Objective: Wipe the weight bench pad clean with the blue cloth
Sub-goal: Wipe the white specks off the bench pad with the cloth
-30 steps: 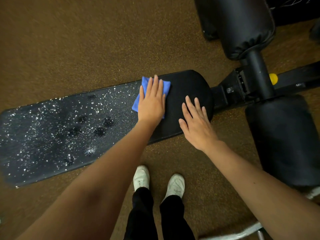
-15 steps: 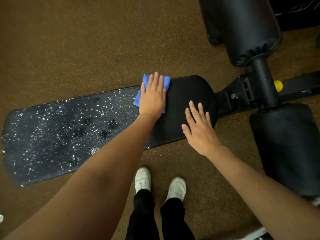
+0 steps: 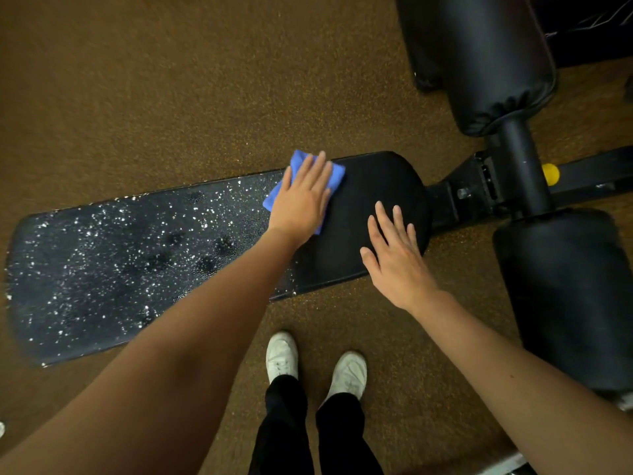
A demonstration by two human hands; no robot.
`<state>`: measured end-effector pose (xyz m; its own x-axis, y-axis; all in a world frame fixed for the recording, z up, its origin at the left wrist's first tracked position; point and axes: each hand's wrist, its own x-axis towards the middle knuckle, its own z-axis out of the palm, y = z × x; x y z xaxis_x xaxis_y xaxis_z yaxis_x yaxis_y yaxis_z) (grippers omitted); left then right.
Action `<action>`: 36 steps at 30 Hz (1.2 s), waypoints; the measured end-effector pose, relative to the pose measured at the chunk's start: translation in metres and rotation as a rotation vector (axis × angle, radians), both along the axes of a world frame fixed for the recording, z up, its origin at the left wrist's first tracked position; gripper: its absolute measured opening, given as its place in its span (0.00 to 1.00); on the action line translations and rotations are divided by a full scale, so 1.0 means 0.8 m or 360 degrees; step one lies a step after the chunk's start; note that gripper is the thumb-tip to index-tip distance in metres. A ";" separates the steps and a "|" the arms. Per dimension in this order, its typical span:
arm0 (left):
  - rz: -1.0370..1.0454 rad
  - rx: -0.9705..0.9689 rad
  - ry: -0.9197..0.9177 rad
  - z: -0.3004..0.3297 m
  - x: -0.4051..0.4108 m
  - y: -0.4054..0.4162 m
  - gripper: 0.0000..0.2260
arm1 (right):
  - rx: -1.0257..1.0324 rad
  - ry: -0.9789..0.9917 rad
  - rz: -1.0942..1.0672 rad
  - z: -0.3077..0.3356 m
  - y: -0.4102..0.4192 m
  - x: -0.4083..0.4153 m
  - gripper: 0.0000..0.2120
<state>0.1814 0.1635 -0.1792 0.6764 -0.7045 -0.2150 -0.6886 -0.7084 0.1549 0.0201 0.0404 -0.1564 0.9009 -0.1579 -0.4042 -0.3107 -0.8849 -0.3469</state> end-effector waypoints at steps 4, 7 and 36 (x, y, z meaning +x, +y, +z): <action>0.0030 -0.0044 0.0024 0.003 0.001 -0.030 0.21 | -0.0011 -0.0023 -0.0032 -0.003 0.004 0.000 0.28; -0.0415 -0.0057 -0.0009 0.002 -0.025 -0.005 0.23 | 0.0013 -0.0036 -0.0030 -0.004 0.004 -0.001 0.28; -0.0413 -0.0077 0.0020 0.006 -0.061 0.040 0.24 | 0.0092 -0.0005 -0.0249 0.007 0.031 0.000 0.25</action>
